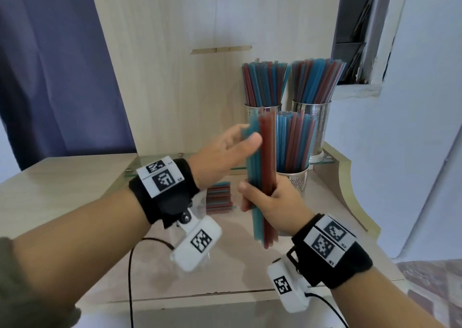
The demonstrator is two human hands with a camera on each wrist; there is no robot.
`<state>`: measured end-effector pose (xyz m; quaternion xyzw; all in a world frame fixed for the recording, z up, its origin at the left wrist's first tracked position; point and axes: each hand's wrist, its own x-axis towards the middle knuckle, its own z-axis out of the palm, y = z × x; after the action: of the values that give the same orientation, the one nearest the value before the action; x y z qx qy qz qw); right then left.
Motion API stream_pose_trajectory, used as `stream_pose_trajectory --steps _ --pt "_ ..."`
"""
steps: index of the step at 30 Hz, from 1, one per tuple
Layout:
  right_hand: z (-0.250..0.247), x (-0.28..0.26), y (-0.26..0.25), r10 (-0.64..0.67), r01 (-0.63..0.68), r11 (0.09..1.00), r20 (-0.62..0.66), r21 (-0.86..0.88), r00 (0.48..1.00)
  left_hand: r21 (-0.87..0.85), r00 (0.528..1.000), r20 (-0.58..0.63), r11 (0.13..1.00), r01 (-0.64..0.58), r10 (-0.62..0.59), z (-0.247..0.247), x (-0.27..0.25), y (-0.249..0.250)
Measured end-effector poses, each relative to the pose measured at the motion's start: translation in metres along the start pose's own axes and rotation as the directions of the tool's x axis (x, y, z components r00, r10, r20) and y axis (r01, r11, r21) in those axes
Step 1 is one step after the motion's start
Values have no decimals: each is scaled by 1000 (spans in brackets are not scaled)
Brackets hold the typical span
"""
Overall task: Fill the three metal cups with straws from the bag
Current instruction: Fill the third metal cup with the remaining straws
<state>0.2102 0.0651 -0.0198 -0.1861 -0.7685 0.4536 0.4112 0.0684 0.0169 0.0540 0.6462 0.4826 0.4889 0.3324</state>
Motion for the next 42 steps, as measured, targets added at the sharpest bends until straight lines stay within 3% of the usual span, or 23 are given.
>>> stream_pose_trajectory --steps 2,4,5,7,8,10,12,15,19,22,26,30,33,35,38,42 --pt "-5 -2 11 38 -39 999 -40 -25 998 65 991 -68 990 123 -118 -20 6 -20" --pt "-9 -2 23 84 -88 995 -82 -55 993 310 968 -186 925 218 -166 -37 8 -52" --pt "-10 -1 29 106 -114 991 -106 -72 989 526 966 -203 815 245 -160 -45 8 -71" --pt "-11 2 41 134 -146 984 -125 -100 983 888 976 -137 416 197 -170 -52 6 -103" --pt "-10 4 45 147 -159 983 -124 -97 981 965 977 -82 230 126 -195 -53 6 -113" --pt "-8 6 49 167 -174 983 -118 -54 979 999 960 -31 31 42 -279 -54 6 -129" --pt "-7 9 53 173 -181 982 -118 -61 978 995 938 -68 -89 40 -339 -53 7 -145" --pt "-6 13 61 192 -196 980 -109 -29 975 969 930 -159 -231 84 -332 -44 4 -160" --pt "-3 14 65 194 -197 980 -84 -25 977 956 933 -154 -288 57 -326 -35 5 -167" --pt "-4 13 61 171 -176 983 -83 -55 982 960 932 -157 -274 65 -328 -34 6 -167" --pt "-5 10 62 164 -166 986 -63 -29 984 982 937 -175 -122 144 -302 -36 7 -153" --pt "-5 7 60 143 -147 987 -50 -72 988 974 959 -154 128 188 -237 -44 6 -121" --pt "-4 6 58 145 -148 988 -56 -53 988 943 974 -98 292 156 -204 -50 2 -93" --pt "-2 5 56 143 -144 989 -61 -14 988 876 979 -61 459 146 -195 -55 -1 -75" --pt "1 6 54 132 -127 990 -91 59 987 662 996 -61 745 84 -58 -58 -9 -46" --pt "5 9 44 89 -75 989 -112 125 990 511 982 -157 860 -11 106 -54 -12 -18"
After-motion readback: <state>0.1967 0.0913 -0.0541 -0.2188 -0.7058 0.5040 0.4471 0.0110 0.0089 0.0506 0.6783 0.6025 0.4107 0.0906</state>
